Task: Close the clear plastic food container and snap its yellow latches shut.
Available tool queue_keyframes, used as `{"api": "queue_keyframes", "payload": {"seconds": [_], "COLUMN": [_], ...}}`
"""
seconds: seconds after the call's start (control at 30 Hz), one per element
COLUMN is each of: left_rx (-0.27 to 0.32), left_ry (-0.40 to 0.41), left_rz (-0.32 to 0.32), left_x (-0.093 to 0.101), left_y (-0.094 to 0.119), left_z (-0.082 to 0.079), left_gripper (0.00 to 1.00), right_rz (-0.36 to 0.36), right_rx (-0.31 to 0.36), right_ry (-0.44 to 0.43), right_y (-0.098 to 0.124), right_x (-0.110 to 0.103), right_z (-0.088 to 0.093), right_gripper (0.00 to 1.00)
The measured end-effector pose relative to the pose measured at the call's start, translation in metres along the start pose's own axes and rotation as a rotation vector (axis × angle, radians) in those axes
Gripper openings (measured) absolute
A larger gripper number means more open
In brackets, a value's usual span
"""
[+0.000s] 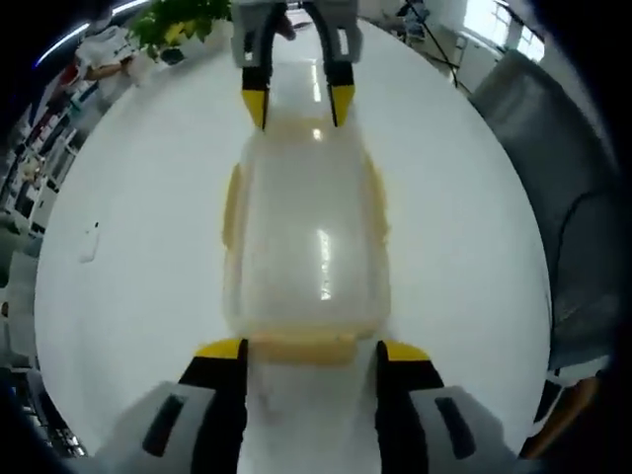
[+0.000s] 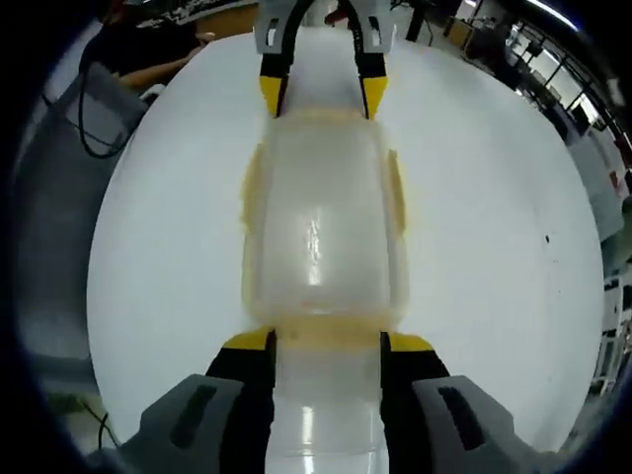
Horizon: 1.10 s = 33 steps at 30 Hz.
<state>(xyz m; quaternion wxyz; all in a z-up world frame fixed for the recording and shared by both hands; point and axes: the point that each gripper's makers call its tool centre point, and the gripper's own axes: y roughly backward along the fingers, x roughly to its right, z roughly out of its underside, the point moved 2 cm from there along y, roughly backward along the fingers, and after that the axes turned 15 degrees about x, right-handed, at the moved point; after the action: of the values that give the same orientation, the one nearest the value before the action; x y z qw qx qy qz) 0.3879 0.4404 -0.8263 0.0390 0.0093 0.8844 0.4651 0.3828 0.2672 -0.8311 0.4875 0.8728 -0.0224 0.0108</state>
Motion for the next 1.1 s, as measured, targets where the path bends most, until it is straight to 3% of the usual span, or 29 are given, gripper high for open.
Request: {"api": "queue_keyframes", "payload": {"seconds": [0.1,0.23,0.47,0.7,0.9,1.1], "left_rx": [0.006,0.021,0.049,0.004,-0.058,-0.057], "left_ry": [0.036,0.027,0.044,0.04,0.034,0.04], "left_rz": [0.018,0.023,0.013,0.018,0.022,0.02], "left_x": [-0.001,-0.0009,-0.0023,-0.008,-0.0057,-0.0052], "left_y": [-0.0019,-0.0015,-0.0022,-0.0017,-0.0022,-0.0009], "left_z": [-0.0005,-0.0007,-0.0022,-0.0022,-0.0017,0.0001], "left_gripper": [0.45,0.45,0.43,0.35,0.34,0.34], "right_rz": [-0.011,-0.021,-0.03,-0.037,-0.038,-0.041], "right_rx": [-0.014,-0.017,-0.052,-0.07,-0.069,-0.086], "right_ry": [0.007,-0.041,-0.022,-0.022,-0.028,-0.029], "right_y": [-0.0072,-0.0038,-0.0035,-0.0008,-0.0005,-0.0001], "right_x": [-0.0018,0.0,-0.0002,-0.0035,-0.0043,-0.004], "right_z": [0.0014,0.0016,-0.0004,-0.0021,-0.0031,-0.0037], "right_gripper": [0.38,0.38,0.39,0.38,0.37,0.36]}}
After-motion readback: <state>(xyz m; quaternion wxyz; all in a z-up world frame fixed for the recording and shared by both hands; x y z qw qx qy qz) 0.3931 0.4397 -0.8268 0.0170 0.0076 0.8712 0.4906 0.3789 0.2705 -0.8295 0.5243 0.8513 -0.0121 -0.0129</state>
